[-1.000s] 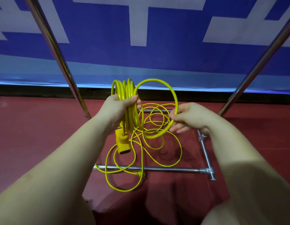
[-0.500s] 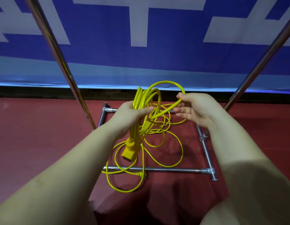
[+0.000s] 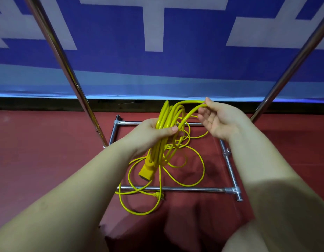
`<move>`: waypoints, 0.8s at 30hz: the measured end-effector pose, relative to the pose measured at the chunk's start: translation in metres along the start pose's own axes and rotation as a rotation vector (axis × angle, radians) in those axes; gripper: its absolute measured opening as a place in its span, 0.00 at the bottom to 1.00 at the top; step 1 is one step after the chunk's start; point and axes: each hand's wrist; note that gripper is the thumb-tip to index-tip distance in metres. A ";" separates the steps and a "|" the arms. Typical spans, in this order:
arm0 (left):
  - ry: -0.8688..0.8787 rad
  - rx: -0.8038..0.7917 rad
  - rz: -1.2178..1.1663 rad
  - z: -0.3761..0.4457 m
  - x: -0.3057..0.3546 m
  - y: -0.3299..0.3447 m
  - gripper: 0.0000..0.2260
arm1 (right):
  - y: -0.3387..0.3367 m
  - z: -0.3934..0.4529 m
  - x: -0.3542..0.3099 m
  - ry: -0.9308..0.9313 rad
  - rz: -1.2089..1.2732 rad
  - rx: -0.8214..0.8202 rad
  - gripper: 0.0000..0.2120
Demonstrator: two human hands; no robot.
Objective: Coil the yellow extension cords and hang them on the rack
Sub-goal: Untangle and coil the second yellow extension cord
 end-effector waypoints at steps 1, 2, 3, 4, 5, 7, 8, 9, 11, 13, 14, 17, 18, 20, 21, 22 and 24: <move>-0.002 -0.034 -0.012 0.000 0.000 0.002 0.03 | 0.000 0.000 0.001 0.007 0.053 0.018 0.09; 0.002 -0.056 -0.013 -0.001 0.000 0.004 0.03 | 0.001 0.001 0.001 0.011 0.101 0.030 0.09; 0.012 -0.065 -0.011 -0.001 0.000 0.005 0.03 | 0.001 0.001 0.002 0.010 0.140 0.032 0.09; 0.023 -0.060 -0.016 -0.001 0.001 0.007 0.03 | 0.001 0.001 0.002 0.002 0.170 0.022 0.09; 0.033 -0.047 -0.036 -0.002 0.001 0.007 0.03 | 0.001 0.002 0.002 -0.013 0.191 0.000 0.09; 0.049 -0.001 -0.114 -0.002 0.003 0.008 0.03 | 0.001 0.002 -0.001 -0.061 0.141 -0.082 0.10; 0.051 0.033 -0.162 -0.001 0.004 0.009 0.03 | 0.001 0.001 -0.001 -0.087 0.033 -0.128 0.11; 0.048 0.071 -0.213 0.000 0.006 0.008 0.03 | 0.002 -0.001 0.000 -0.111 -0.139 -0.174 0.11; 0.040 0.143 -0.322 0.003 0.008 0.004 0.04 | 0.002 -0.005 0.012 -0.169 -0.556 -0.300 0.12; 0.045 0.193 -0.390 0.006 0.010 -0.002 0.04 | 0.001 -0.006 0.030 -0.208 -0.897 -0.484 0.14; 0.050 0.207 -0.406 0.006 0.011 -0.004 0.04 | 0.000 -0.004 0.038 -0.216 -1.042 -0.557 0.15; 0.053 0.234 -0.422 0.004 0.013 -0.007 0.04 | 0.000 0.000 0.048 -0.241 -1.171 -0.586 0.12; 0.056 0.246 -0.421 0.003 0.014 -0.007 0.05 | 0.000 0.000 0.049 -0.237 -1.144 -0.579 0.11; 0.065 0.286 -0.420 0.003 0.015 -0.008 0.05 | 0.002 0.000 0.050 -0.274 -1.144 -0.548 0.11; 0.072 0.312 -0.427 0.004 0.016 -0.010 0.05 | 0.003 0.000 0.050 -0.312 -1.139 -0.508 0.13; 0.082 0.340 -0.437 0.005 0.016 -0.012 0.05 | 0.004 0.000 0.050 -0.367 -1.108 -0.453 0.14; 0.090 0.397 -0.445 0.007 0.016 -0.020 0.04 | 0.006 -0.001 0.048 -0.512 -1.004 -0.331 0.15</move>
Point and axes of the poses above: each hand's wrist, its own z-axis towards the middle knuckle, its own y-axis out of the palm, x = y × z, and after that the axes turned 6 degrees about -y, right-handed
